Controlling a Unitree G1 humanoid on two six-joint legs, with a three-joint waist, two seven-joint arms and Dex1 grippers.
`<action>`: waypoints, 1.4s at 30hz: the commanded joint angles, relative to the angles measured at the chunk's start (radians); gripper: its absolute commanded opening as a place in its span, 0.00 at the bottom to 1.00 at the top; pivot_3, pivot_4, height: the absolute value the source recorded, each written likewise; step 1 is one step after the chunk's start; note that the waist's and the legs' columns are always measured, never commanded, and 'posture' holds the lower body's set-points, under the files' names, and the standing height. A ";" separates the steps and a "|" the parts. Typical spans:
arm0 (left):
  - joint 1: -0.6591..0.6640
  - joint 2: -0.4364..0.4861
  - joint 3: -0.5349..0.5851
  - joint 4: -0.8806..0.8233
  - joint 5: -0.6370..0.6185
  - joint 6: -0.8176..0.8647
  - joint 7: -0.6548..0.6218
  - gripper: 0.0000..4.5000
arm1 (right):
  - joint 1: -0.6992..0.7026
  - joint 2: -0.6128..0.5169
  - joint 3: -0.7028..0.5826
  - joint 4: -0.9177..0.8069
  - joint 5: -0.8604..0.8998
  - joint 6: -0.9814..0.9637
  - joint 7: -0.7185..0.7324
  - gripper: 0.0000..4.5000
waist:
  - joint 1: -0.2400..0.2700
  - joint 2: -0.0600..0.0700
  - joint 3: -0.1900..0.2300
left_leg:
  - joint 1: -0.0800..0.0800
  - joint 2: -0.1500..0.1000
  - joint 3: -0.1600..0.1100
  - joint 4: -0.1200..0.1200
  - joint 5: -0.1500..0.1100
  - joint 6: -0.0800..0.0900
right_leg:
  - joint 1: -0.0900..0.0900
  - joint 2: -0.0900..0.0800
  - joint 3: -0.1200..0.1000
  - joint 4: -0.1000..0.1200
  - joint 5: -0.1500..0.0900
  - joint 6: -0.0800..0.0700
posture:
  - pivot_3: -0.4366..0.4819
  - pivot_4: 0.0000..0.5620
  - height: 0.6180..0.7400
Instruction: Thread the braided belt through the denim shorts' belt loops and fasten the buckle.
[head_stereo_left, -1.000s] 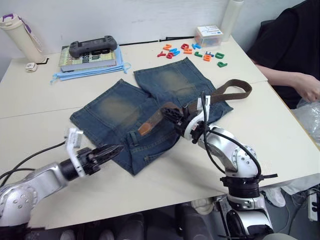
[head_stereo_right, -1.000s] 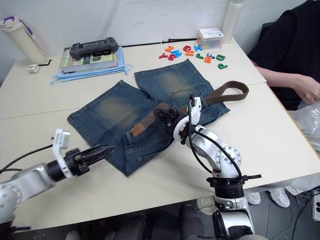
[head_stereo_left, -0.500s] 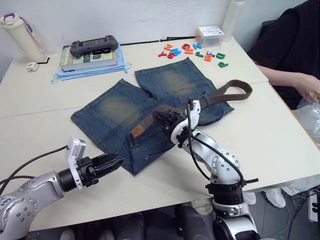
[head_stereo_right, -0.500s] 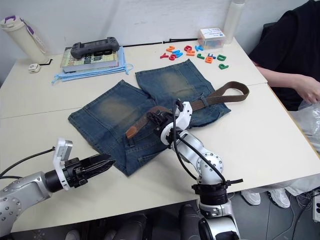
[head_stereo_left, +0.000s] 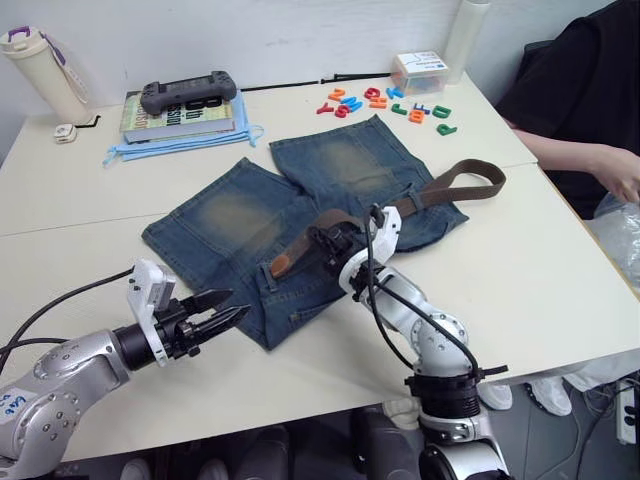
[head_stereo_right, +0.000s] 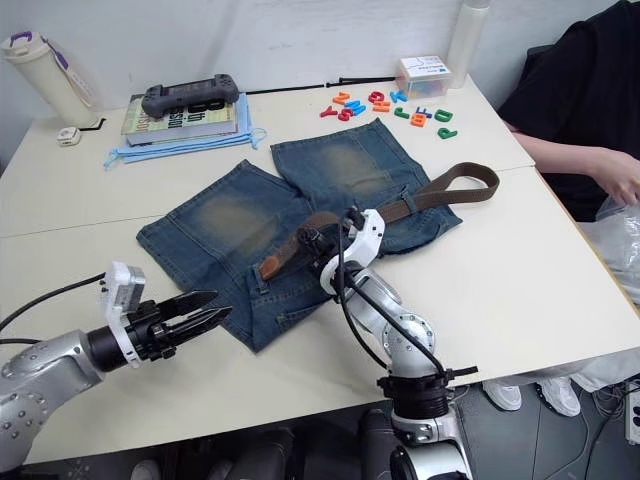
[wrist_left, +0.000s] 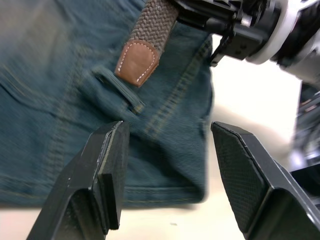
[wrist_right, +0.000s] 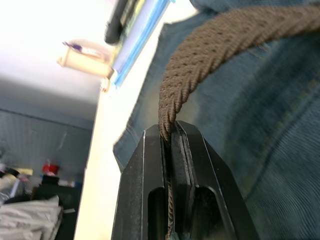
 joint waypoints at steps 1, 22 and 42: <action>0.015 -0.007 -0.002 -0.019 0.034 -0.032 -0.032 0.65 | -0.003 0.046 -0.003 0.011 -0.043 -0.024 0.039 0.00 | -0.001 0.000 0.000 | 0.000 0.000 0.000 0.000 0.000 0.000 | 0.000 0.000 0.000 0.000 0.000 0.000 | 0.48 0.27 1.00; 0.040 -0.039 0.014 -0.019 0.050 -0.027 -0.068 0.65 | -0.002 0.041 -0.052 -0.033 -0.134 0.047 0.098 0.00 | 0.000 0.000 0.000 | 0.000 0.000 0.000 0.000 0.000 0.000 | 0.000 0.000 -0.003 0.001 0.000 0.000 | 0.48 0.27 1.00; 0.058 -0.044 0.020 0.014 0.066 -0.043 -0.110 0.65 | 0.054 0.083 0.056 -0.058 -0.365 0.025 0.197 0.00 | -0.002 0.000 0.000 | 0.000 0.000 0.000 0.000 0.000 0.000 | 0.000 0.000 -0.003 0.001 0.000 0.000 | 0.48 0.27 1.00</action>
